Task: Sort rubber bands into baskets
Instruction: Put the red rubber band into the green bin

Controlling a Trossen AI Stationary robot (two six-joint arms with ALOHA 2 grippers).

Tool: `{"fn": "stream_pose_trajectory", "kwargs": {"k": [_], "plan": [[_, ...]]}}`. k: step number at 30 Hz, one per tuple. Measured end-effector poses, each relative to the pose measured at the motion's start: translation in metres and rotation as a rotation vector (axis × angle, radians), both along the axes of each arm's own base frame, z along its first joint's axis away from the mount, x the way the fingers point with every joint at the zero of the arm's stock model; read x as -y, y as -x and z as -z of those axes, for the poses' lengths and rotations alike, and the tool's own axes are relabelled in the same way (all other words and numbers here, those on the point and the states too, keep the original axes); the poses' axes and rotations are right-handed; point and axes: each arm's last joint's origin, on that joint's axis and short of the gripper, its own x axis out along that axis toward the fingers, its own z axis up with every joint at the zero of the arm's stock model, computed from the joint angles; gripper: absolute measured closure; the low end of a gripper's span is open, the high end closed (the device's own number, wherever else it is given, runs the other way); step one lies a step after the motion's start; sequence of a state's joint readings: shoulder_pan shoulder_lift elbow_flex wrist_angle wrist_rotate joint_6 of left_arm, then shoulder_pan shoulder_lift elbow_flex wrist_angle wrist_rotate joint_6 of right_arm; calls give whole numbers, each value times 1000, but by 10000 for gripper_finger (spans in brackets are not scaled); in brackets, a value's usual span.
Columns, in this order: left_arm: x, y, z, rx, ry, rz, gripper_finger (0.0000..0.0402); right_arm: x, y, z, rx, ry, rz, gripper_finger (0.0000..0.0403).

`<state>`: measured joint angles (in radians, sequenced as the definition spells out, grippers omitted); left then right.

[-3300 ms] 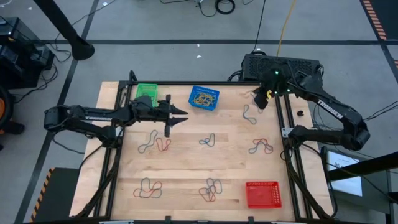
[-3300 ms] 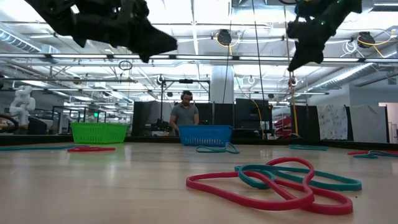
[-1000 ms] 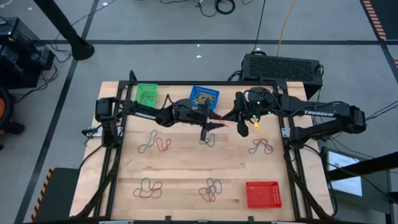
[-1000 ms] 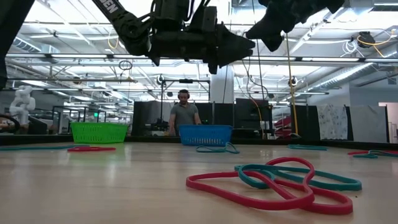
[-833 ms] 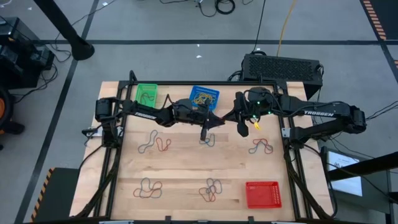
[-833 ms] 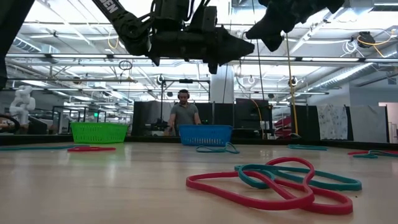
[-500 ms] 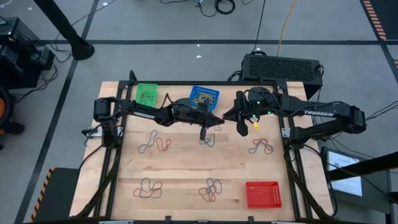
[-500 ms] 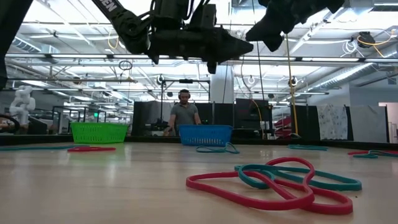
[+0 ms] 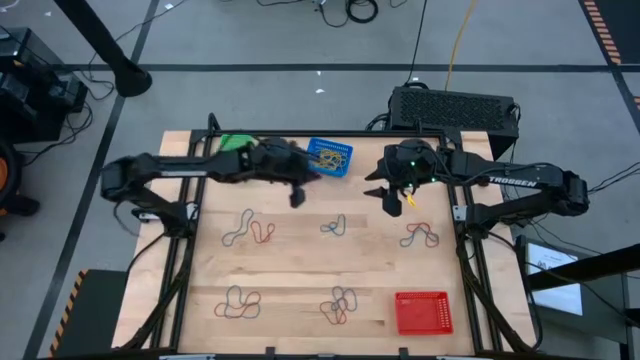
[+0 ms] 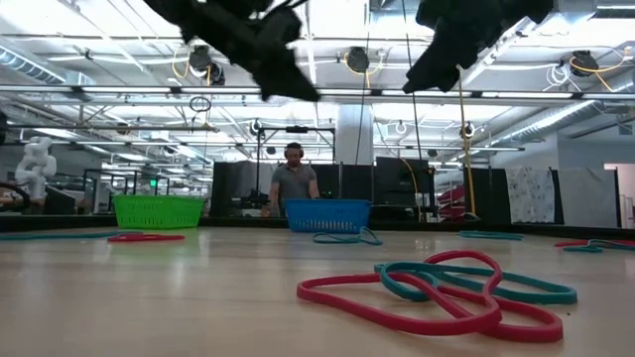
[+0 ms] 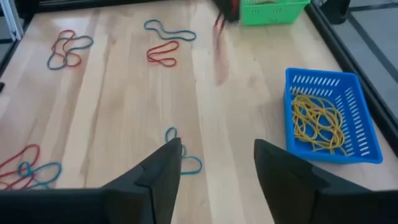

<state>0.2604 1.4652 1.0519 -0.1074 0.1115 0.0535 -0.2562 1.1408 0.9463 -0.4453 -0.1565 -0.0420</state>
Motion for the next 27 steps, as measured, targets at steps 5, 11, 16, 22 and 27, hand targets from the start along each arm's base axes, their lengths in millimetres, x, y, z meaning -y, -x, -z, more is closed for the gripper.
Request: {"fn": "stream_pose_trajectory", "kwargs": {"k": [5, 11, 16, 22, 27], "plan": [[-5, 44, -15, -188, -55, -179, 400, 0, 1, 1, -11, 0, -3, 207], [-13, 88, -24, -358, -100, -387, 400, 0, 0, 1, -9, 34, -27, 207], [-30, 114, -24, -460, -71, -501, 400, 0, 0, 0, -3, 45, -34, 207], [-58, 135, -23, -491, -34, -651, 400, 0, 0, 0, -3, 50, -38, 206], [-79, 149, -19, -498, 32, -793, 400, 0, 1, 1, -13, 51, -41, 206]]}}
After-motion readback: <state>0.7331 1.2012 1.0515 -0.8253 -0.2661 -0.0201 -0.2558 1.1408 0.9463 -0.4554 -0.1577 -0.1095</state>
